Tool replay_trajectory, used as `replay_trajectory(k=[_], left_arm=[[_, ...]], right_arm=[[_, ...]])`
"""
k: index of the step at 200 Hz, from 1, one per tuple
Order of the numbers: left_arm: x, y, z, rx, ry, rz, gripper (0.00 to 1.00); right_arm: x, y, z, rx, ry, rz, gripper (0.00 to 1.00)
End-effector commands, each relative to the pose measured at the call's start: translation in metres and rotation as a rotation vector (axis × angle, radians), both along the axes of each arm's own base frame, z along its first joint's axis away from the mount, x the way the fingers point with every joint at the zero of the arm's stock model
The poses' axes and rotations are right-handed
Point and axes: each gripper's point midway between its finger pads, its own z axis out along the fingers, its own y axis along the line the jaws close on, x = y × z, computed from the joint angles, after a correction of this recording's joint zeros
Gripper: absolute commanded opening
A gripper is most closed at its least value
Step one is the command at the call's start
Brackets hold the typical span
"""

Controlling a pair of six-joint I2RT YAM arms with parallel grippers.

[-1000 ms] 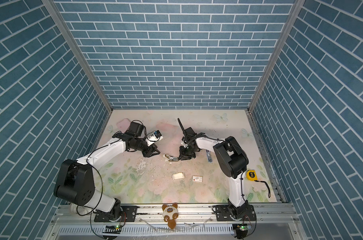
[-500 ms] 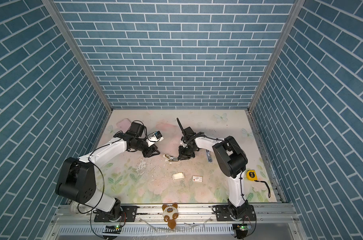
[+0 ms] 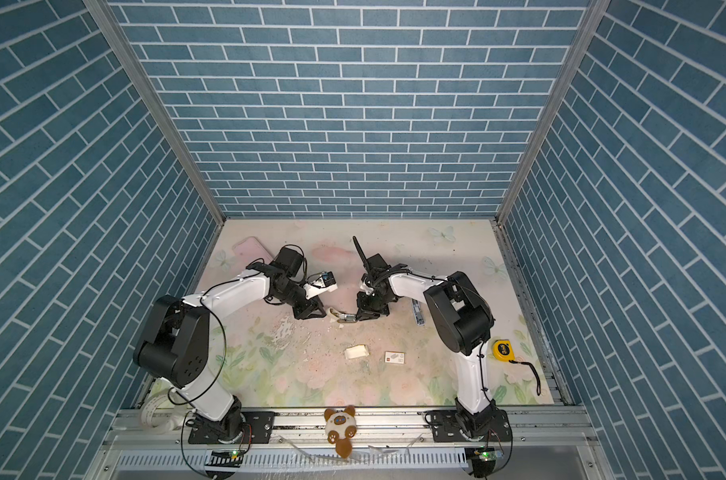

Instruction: Load the staples into the stapler

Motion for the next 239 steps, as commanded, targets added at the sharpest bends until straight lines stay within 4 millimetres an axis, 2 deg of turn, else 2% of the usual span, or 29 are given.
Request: replay_trajectory(k=[1, 101, 133, 190, 239], left_arm=[[-0.003, -0.004, -0.002, 0.011, 0.005, -0.030, 0.35], [-0.002, -0.015, -0.003, 0.015, 0.007, -0.048, 0.24], [-0.004, -0.022, -0.001, 0.016, 0.012, -0.068, 0.24], [-0.015, -0.040, -0.013, 0.077, 0.073, -0.142, 0.24], [-0.015, -0.049, 0.004, 0.064, 0.048, -0.142, 0.24]], right_arm=[[-0.005, -0.005, -0.010, -0.052, 0.029, 0.000, 0.12], [-0.004, -0.005, -0.012, -0.055, 0.026, 0.000, 0.12], [-0.003, -0.005, -0.012, -0.054, 0.025, -0.002, 0.12], [-0.003, -0.004, -0.013, -0.050, 0.023, -0.003, 0.12], [-0.002, -0.004, -0.013, -0.045, 0.016, -0.003, 0.12]])
